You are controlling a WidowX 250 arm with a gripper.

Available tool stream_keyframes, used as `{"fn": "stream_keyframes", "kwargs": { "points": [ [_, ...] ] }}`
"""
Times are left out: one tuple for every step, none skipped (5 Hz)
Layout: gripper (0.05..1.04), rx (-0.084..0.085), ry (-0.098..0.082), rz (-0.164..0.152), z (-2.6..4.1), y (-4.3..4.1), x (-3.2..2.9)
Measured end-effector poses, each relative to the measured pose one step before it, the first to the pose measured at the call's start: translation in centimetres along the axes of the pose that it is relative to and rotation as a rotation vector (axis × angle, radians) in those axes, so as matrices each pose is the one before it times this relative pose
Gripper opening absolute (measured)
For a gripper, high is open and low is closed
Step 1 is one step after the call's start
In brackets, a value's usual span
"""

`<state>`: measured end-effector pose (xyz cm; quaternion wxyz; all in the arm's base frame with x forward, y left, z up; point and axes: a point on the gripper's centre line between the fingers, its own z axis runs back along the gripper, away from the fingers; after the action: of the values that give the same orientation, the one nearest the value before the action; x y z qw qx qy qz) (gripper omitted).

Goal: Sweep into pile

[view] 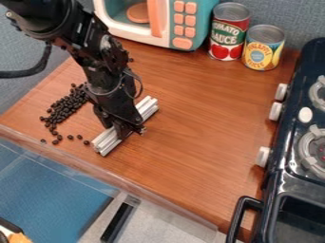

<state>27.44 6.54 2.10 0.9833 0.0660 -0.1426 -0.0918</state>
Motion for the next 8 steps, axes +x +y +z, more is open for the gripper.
{"fn": "stream_keyframes", "kwargs": {
  "points": [
    [0.349, 0.0143, -0.0084, 0.0242, -0.062, 1.766, -0.63],
    [0.35, 0.005, -0.0042, -0.0077, -0.082, 1.154, -0.646],
    [0.349, 0.0205, 0.0236, 0.0118, 0.096, 1.655, -1.129],
    [0.349, 0.0312, 0.0115, 0.0102, 0.067, 1.583, -0.613],
    [0.35, 0.0255, -0.0079, 0.0106, -0.433, 1.401, 0.293],
    [0.349, 0.0013, 0.0058, 0.0348, -0.016, 0.065, 0.038],
    [0.349, -0.0452, -0.0042, 0.0078, 0.611, -1.82, 0.772],
    [0.35, -0.0449, -0.0099, 0.0104, 1.684, -2.03, 0.92]
  ]
}}
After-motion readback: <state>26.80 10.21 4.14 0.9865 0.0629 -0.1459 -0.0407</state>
